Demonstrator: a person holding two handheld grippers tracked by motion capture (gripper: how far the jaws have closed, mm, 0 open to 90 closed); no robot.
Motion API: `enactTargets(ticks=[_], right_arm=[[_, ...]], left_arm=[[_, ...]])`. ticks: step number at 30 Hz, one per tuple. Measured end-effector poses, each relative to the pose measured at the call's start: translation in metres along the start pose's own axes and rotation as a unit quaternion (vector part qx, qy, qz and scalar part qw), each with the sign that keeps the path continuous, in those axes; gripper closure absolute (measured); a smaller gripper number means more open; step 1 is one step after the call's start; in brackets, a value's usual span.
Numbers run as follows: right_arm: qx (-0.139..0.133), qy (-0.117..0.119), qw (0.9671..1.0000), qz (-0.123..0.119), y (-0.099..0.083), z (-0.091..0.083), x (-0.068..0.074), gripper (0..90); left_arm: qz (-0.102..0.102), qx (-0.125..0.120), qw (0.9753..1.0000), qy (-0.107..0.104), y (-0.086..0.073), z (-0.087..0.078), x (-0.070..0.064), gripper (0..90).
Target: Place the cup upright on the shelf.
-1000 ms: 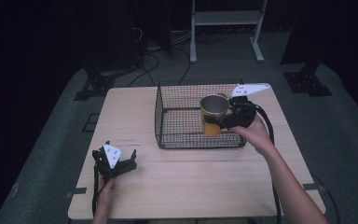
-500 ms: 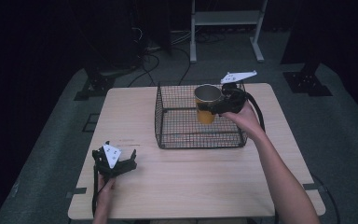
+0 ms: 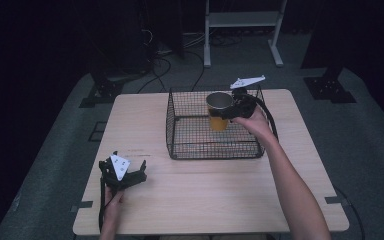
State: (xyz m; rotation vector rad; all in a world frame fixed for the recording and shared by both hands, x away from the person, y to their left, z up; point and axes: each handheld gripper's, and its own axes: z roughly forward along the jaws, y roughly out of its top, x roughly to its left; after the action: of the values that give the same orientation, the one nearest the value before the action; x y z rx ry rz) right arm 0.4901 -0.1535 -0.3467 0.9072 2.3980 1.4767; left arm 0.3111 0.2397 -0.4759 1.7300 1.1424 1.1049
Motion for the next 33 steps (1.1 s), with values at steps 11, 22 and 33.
enactTargets(ticks=[11,22,33], right_arm=[[0.023,-0.006,0.9997,0.006,-0.012,0.02,-0.014,10.7],[0.059,-0.019,0.9981,0.009,-0.022,0.038,-0.023,10.0],[0.087,-0.027,0.9958,0.007,-0.028,0.052,-0.025,9.5]], left_arm=[[0.0,-0.001,1.0,0.0,0.0,0.0,0.0,0.0],[0.0,-0.001,1.0,0.0,0.0,0.0,0.0,0.0],[-0.001,-0.003,1.0,-0.001,0.0,0.0,0.0,0.0]])
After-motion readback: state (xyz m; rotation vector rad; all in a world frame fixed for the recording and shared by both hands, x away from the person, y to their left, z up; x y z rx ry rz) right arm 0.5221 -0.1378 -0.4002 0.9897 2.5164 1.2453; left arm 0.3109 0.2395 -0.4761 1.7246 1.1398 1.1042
